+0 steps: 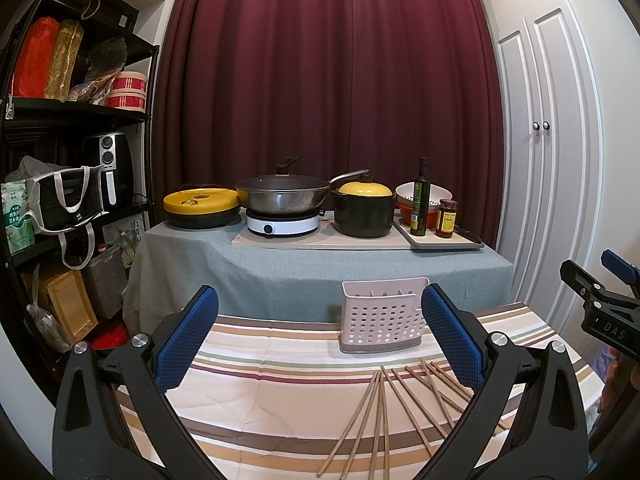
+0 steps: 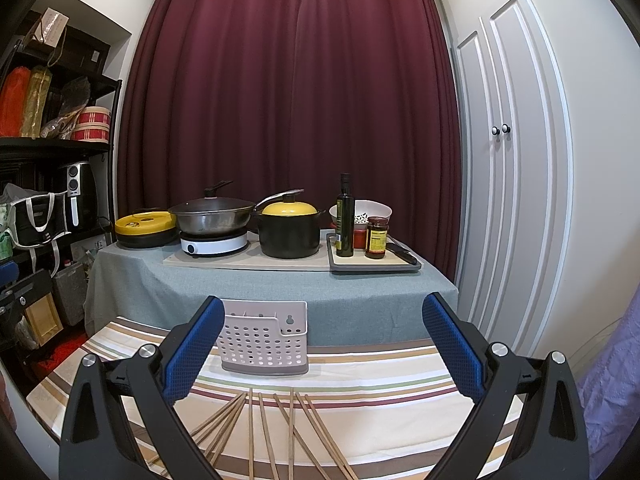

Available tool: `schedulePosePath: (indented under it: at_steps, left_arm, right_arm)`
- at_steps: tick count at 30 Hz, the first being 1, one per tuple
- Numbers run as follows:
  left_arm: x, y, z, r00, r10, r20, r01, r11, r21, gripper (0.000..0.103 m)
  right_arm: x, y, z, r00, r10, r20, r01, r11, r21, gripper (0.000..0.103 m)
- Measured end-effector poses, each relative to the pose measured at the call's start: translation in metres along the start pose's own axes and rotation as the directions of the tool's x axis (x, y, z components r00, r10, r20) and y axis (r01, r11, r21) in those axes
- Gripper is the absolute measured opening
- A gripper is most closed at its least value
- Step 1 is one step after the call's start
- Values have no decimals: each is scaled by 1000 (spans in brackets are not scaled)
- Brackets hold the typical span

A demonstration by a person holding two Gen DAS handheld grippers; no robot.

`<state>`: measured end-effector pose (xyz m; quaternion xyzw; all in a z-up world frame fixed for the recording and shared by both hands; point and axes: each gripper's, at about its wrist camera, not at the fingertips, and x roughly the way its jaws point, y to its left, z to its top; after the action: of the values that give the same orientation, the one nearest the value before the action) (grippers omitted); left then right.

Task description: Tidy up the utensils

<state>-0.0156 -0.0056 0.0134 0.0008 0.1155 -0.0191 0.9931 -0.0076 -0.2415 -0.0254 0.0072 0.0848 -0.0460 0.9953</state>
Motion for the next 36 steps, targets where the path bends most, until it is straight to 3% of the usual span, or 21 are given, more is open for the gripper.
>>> schedulePosePath:
  at_steps: [5, 10, 14, 17, 21, 28, 32, 36]
  left_arm:
    - [21, 1, -22, 1000, -6, -17, 7, 1000, 28, 99]
    - [58, 5, -70, 991, -13, -136, 23, 997, 77, 99]
    - [88, 9, -119, 969, -31, -246, 57, 993, 100, 96]
    - [103, 10, -155, 948, -36, -316, 84, 987, 140, 80]
    - [116, 14, -196, 911, -67, -407, 134, 981, 137, 69]
    - [126, 15, -230, 867, -93, -489, 178, 975, 131, 47]
    - [125, 13, -238, 861, -116, -496, 201, 972, 122, 35]
    - [123, 10, -239, 865, -132, -485, 217, 968, 123, 27]
  right_arm:
    - [12, 1, -16, 999, 7, -36, -7, 1000, -12, 97]
    - [40, -6, -55, 990, 23, -140, -25, 1000, -9, 97]
    - [60, -13, -92, 971, 29, -237, -31, 1000, -5, 97]
    - [70, -17, -114, 957, 28, -290, -30, 1000, -2, 97]
    - [79, -24, -142, 936, 32, -351, -27, 999, 19, 97]
    - [87, -24, -163, 921, 54, -387, -52, 999, 16, 97]
    - [92, -25, -169, 919, 56, -391, -60, 998, 4, 97]
    - [94, -22, -174, 912, 62, -406, -66, 998, 4, 97]
